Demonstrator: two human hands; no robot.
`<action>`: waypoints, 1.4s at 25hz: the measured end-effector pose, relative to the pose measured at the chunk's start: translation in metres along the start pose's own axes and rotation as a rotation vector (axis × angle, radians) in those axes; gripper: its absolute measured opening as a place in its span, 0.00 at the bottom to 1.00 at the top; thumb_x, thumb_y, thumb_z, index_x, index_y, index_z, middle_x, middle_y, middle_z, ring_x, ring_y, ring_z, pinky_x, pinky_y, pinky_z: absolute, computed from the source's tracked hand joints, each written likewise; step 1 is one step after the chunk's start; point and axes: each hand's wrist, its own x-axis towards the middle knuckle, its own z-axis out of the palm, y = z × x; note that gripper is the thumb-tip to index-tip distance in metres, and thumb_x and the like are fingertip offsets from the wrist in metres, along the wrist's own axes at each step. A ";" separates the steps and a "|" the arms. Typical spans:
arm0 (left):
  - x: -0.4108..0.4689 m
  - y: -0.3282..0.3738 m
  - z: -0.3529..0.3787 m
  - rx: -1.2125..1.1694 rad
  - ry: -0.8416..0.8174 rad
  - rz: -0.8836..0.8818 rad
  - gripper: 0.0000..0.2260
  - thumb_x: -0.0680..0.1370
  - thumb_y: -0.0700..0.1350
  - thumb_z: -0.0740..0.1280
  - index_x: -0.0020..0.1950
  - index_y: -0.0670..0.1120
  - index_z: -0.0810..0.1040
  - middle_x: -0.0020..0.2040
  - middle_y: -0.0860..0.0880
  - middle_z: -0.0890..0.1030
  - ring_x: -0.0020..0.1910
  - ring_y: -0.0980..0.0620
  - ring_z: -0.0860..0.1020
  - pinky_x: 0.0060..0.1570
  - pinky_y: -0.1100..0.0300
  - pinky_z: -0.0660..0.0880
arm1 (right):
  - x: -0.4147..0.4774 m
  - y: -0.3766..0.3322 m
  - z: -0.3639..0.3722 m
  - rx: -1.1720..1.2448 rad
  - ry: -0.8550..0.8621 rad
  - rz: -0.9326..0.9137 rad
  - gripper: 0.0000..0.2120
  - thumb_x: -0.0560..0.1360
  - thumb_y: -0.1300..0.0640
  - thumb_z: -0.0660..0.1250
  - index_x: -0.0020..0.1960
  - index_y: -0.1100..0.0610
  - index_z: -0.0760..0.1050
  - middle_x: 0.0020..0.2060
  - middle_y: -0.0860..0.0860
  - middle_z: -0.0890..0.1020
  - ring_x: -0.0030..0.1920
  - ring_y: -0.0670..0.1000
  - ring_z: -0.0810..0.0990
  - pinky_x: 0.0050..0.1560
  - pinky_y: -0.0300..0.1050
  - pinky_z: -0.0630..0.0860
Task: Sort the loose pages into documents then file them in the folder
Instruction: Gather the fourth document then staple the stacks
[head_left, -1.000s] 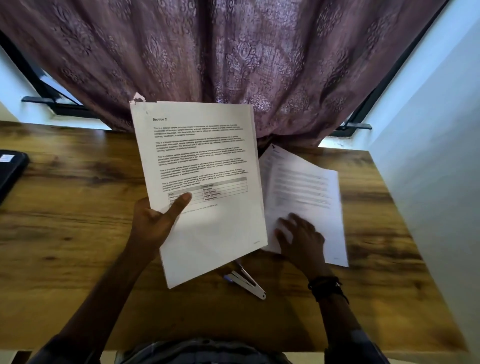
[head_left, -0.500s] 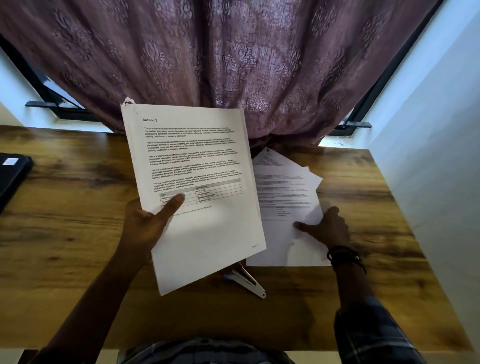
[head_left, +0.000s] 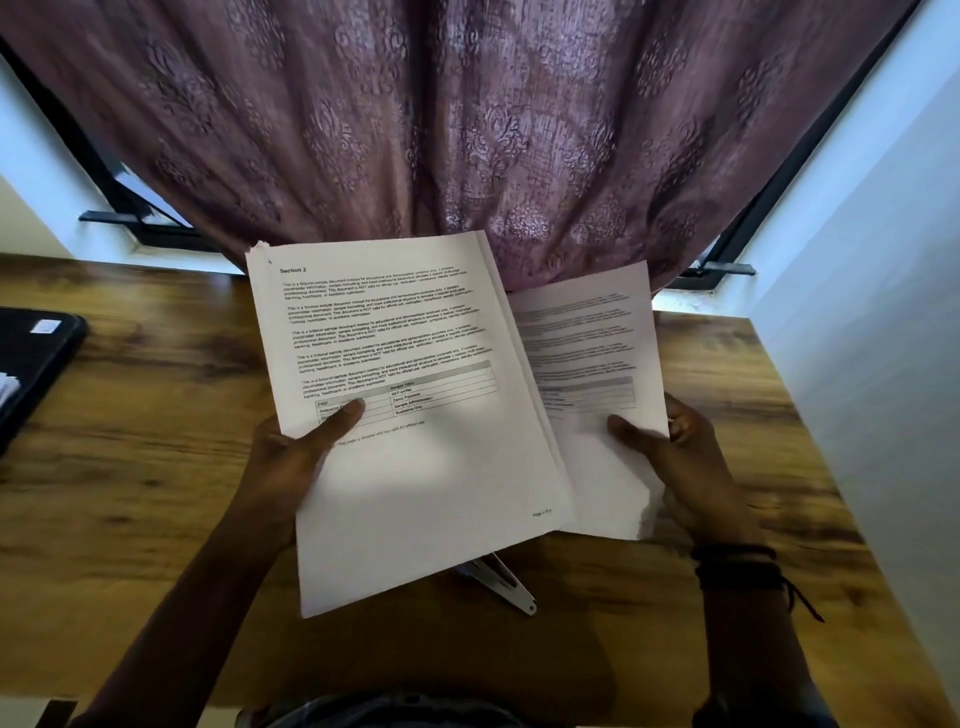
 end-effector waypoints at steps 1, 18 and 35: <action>0.000 0.000 0.001 -0.013 -0.014 -0.011 0.14 0.76 0.39 0.69 0.62 0.47 0.80 0.55 0.51 0.85 0.52 0.50 0.84 0.45 0.57 0.82 | -0.006 -0.007 0.004 0.067 -0.024 0.011 0.17 0.73 0.62 0.71 0.61 0.55 0.79 0.55 0.53 0.84 0.55 0.55 0.83 0.55 0.54 0.80; 0.008 0.000 0.011 0.135 -0.036 0.214 0.17 0.75 0.40 0.72 0.64 0.48 0.79 0.58 0.56 0.83 0.58 0.56 0.81 0.56 0.62 0.78 | -0.001 -0.016 0.066 -0.232 -0.208 -0.126 0.13 0.75 0.52 0.70 0.59 0.50 0.77 0.52 0.43 0.84 0.51 0.43 0.83 0.49 0.39 0.81; 0.025 -0.016 -0.006 0.225 0.003 0.146 0.14 0.74 0.43 0.73 0.59 0.49 0.81 0.52 0.59 0.84 0.51 0.57 0.84 0.48 0.62 0.81 | 0.037 0.079 0.049 -0.795 0.338 0.183 0.37 0.65 0.49 0.79 0.65 0.66 0.68 0.59 0.62 0.75 0.63 0.64 0.72 0.64 0.60 0.69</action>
